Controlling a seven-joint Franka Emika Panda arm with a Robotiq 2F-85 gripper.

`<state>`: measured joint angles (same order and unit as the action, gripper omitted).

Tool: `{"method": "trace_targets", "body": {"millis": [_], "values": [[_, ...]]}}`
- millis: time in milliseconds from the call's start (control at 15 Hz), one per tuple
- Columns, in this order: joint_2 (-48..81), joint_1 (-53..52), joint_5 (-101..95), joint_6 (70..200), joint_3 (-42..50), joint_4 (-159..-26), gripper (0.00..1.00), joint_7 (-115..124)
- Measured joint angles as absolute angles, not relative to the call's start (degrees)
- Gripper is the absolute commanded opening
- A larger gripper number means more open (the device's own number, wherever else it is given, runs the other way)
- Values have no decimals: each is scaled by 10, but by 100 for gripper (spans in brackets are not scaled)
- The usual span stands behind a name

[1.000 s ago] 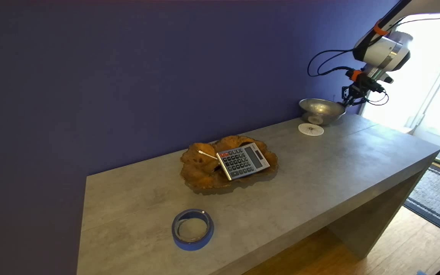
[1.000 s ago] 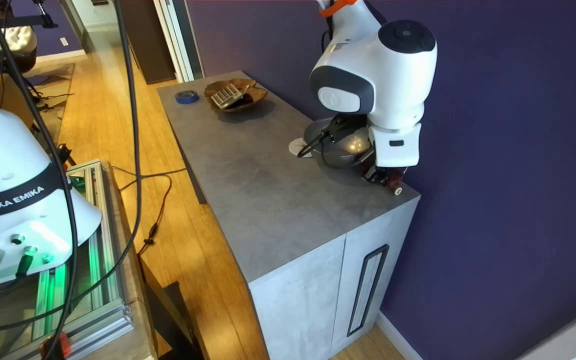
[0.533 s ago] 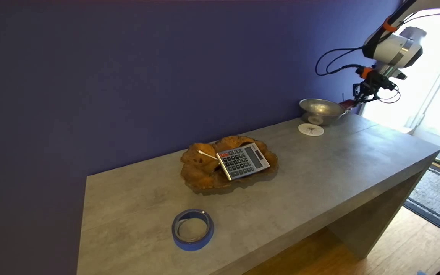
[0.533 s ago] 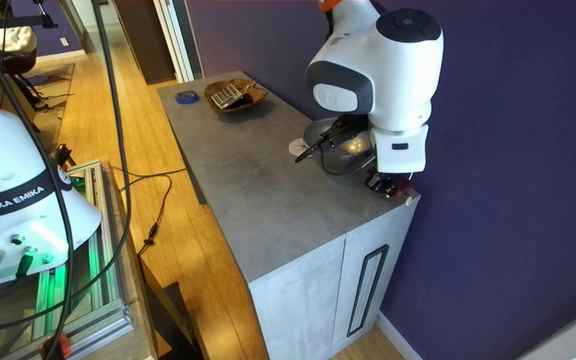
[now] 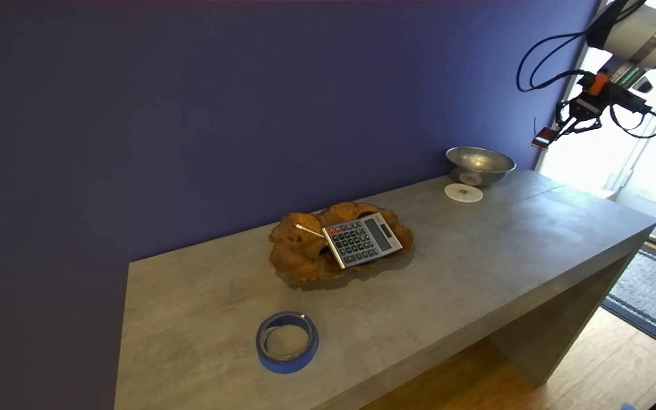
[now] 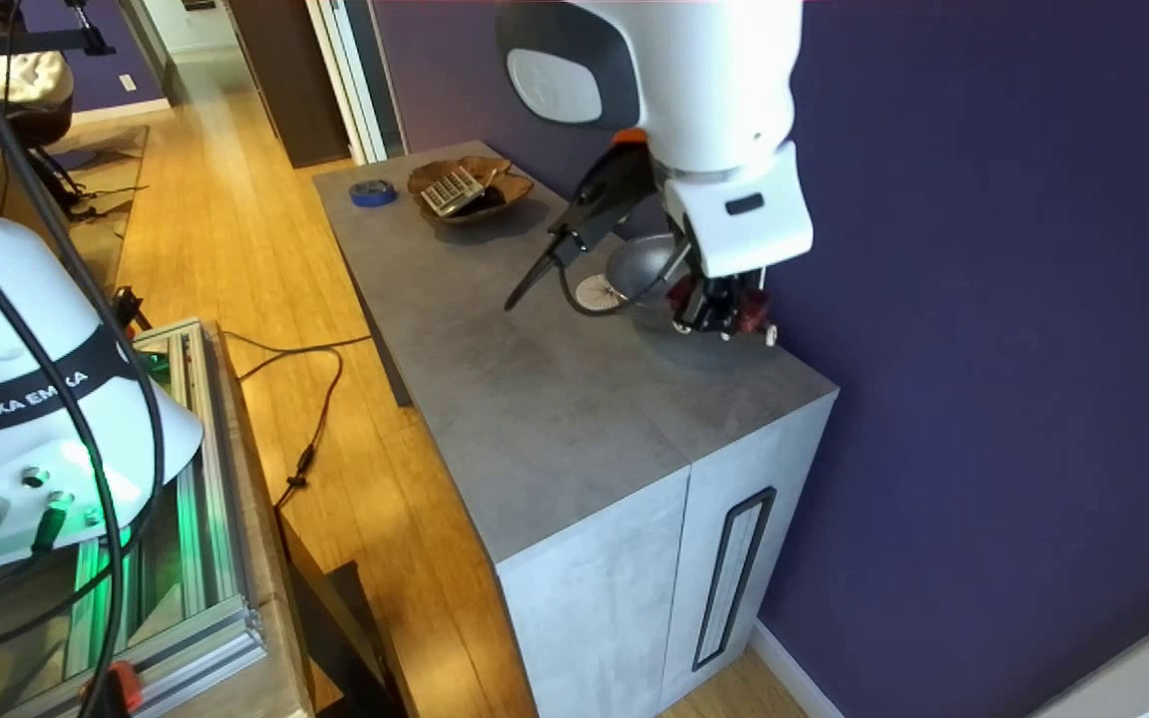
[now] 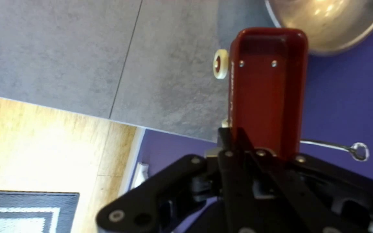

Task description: Put the red wagon in the silver bowl

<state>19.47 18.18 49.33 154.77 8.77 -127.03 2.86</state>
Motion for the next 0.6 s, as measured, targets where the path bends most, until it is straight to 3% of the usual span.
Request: {"method": "trace_targets", "body": {"millis": [267,600], "values": [[128,154,522,1548,20,-1320,1,-44],[140,109,552,1565,-42,-1289,1,-58]]}}
